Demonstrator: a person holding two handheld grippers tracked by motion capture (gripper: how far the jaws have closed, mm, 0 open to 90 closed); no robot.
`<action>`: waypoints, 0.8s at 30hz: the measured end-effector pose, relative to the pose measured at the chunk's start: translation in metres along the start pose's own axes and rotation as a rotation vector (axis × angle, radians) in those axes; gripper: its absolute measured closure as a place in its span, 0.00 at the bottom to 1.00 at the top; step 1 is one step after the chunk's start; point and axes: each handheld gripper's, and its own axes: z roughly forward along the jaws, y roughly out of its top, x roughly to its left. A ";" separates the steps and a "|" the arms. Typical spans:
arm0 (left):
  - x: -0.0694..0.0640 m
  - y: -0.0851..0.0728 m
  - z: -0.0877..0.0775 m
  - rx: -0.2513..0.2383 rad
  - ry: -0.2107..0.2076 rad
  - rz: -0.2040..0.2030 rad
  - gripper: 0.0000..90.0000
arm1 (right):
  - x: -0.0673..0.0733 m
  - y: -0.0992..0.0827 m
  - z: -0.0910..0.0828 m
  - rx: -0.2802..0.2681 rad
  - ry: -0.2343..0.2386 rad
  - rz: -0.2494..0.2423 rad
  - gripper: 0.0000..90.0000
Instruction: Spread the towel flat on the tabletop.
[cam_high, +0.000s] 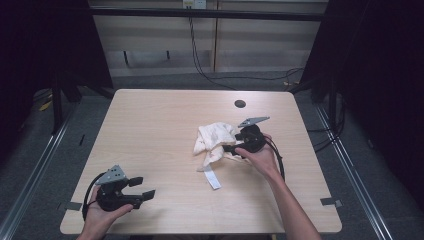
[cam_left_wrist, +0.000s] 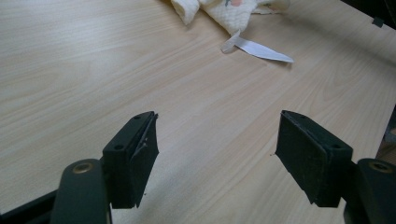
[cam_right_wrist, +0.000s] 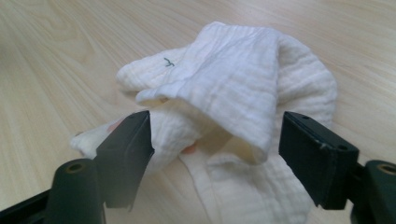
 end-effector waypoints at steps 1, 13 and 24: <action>0.000 0.000 0.000 -0.001 -0.003 0.001 0.32 | -0.001 0.001 0.003 0.001 0.003 0.004 0.26; 0.002 0.000 -0.002 -0.003 -0.002 0.003 0.31 | -0.004 -0.002 0.043 0.060 0.018 0.035 0.31; 0.003 -0.001 -0.003 -0.003 0.009 0.002 0.32 | -0.009 -0.013 0.046 0.065 -0.017 0.009 0.64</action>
